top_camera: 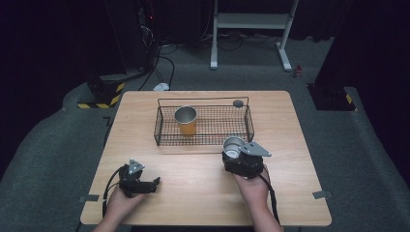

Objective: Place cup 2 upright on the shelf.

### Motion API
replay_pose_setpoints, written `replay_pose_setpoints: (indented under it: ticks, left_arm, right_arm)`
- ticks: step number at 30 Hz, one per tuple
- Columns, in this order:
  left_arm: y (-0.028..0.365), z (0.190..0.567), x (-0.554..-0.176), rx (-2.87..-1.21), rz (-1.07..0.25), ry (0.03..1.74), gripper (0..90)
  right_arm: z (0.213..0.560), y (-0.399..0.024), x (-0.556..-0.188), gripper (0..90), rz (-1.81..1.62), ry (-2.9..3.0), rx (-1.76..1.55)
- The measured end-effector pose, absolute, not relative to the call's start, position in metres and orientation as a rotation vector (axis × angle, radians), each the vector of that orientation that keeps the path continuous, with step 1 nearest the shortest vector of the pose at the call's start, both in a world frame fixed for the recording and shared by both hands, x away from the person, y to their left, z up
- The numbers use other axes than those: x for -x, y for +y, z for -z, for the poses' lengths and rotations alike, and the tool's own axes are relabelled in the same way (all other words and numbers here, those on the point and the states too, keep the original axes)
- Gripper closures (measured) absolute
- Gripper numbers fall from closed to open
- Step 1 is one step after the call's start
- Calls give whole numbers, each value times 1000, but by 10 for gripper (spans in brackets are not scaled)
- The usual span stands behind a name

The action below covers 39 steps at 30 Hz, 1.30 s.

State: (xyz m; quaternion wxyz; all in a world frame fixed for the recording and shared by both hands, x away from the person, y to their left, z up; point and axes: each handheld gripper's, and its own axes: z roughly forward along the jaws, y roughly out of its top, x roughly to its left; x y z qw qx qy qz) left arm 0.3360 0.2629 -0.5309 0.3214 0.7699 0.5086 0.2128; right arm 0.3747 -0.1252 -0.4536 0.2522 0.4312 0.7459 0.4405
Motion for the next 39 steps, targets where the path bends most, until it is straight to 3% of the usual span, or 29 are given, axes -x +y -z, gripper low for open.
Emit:
replay_pose_setpoints:
  ticks: [39]
  left_arm:
    - [263,531,-336,-2029,-555,1331,2]
  right_arm:
    - [412,-117,-416,184,-1226,1959,-1173]
